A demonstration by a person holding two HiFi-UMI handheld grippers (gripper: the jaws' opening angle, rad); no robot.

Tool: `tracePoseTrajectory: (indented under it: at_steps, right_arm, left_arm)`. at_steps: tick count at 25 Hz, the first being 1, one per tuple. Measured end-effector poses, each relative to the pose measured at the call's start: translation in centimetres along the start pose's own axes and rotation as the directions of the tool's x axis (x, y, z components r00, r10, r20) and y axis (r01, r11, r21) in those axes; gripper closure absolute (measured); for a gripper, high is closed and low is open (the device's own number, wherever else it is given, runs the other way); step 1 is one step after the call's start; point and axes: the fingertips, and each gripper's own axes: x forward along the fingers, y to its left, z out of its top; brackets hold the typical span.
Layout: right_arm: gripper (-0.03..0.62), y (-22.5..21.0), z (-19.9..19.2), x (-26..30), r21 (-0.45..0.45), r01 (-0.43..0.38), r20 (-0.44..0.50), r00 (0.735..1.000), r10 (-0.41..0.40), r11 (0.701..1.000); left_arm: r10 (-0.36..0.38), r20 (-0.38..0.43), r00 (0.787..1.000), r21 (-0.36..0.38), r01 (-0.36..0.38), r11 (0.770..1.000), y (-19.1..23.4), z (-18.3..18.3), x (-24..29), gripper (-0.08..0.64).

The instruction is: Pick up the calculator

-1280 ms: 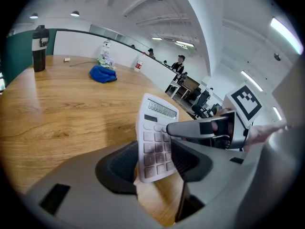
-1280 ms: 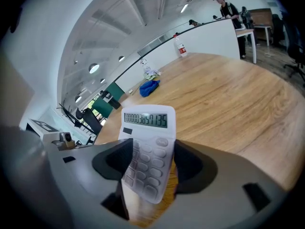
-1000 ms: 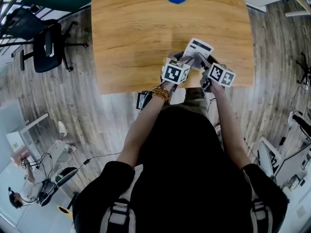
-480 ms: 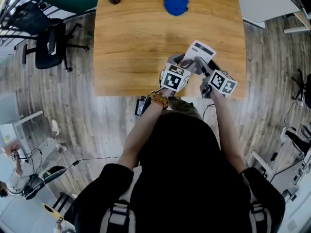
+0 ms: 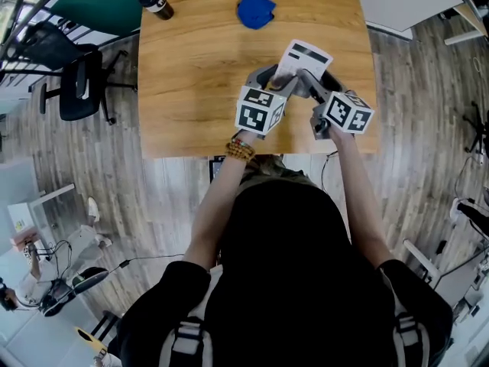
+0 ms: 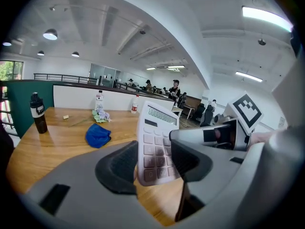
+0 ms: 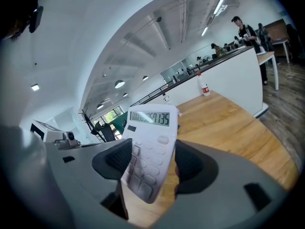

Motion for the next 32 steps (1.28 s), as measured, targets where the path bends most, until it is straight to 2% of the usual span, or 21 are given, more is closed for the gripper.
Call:
tracePoseTrajectory:
  at_steps: [9, 13, 18, 22, 27, 32]
  right_arm:
    - [0.302, 0.9, 6.0, -0.3, -0.031, -0.069, 0.077, 0.994, 0.071, 0.997]
    - [0.351, 3.2, 10.6, -1.8, -0.081, -0.048, 0.175, 0.983, 0.061, 0.996]
    - [0.351, 7.9, 15.2, -4.1, -0.182, -0.059, 0.244, 0.964, 0.103, 0.982]
    - [0.344, 9.9, 16.7, -5.7, -0.229, -0.078, 0.272, 0.952, 0.141, 0.970]
    - [0.319, 11.8, 17.4, -8.0, -0.328, -0.061, 0.343, 0.922, 0.179, 0.943]
    - [0.316, 11.2, 16.6, -10.0, -0.410, -0.047, 0.400, 0.888, 0.225, 0.911]
  left_arm:
    - [0.022, 0.110, 0.994, 0.079, -0.031, 0.996, -1.4, 5.9, -0.1, 0.316]
    - [0.022, 0.190, 0.982, 0.109, -0.044, 0.993, -2.2, 9.4, -1.5, 0.316]
    - [0.036, 0.311, 0.950, 0.108, -0.072, 0.992, -3.0, 14.3, -5.0, 0.316]
    - [0.034, 0.377, 0.926, 0.143, -0.094, 0.985, -4.3, 17.1, -7.1, 0.316]
    - [0.070, 0.453, 0.889, 0.191, -0.173, 0.966, -5.4, 18.3, -8.5, 0.316]
    - [0.122, 0.512, 0.850, 0.169, -0.239, 0.956, -7.2, 16.9, -8.3, 0.316]
